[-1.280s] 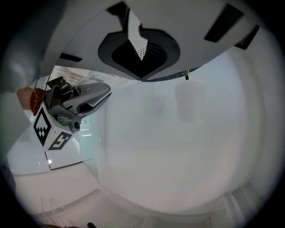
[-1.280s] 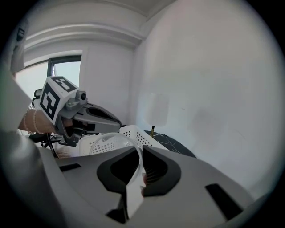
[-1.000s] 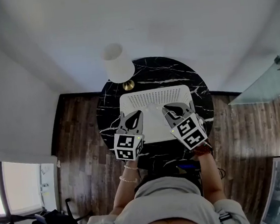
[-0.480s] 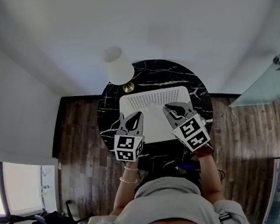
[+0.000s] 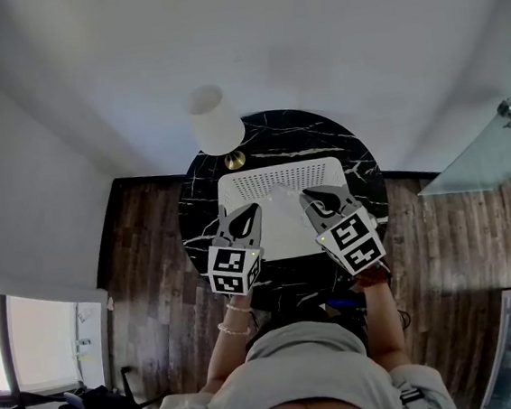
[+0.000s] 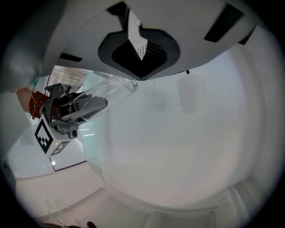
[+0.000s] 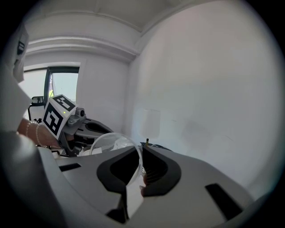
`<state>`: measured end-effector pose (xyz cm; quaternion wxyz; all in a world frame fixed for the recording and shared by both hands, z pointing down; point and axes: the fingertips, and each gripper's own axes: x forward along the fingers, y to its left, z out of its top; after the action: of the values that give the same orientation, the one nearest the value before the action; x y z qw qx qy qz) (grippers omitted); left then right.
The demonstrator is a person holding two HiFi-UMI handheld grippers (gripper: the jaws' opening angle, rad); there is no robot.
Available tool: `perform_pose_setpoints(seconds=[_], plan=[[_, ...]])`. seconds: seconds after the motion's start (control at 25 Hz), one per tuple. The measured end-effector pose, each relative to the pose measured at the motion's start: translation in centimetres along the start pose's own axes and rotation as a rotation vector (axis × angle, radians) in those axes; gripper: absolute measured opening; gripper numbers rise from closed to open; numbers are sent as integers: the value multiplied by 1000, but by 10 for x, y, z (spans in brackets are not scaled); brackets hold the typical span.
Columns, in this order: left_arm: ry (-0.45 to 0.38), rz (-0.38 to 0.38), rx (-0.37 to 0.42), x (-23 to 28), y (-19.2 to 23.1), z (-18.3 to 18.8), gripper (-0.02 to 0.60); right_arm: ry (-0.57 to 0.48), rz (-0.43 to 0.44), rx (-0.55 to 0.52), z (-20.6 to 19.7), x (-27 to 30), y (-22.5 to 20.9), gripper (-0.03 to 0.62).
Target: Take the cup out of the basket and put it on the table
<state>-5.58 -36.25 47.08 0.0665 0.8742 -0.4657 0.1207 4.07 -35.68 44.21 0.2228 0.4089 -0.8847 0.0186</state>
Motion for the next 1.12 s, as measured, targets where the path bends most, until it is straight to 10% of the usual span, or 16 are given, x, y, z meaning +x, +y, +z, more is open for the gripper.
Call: perform_pose_setpoints(seconds=[1.12], plan=[[-6, -8, 13, -2, -5, 4, 5, 19, 10, -4, -6, -2, 3, 28]])
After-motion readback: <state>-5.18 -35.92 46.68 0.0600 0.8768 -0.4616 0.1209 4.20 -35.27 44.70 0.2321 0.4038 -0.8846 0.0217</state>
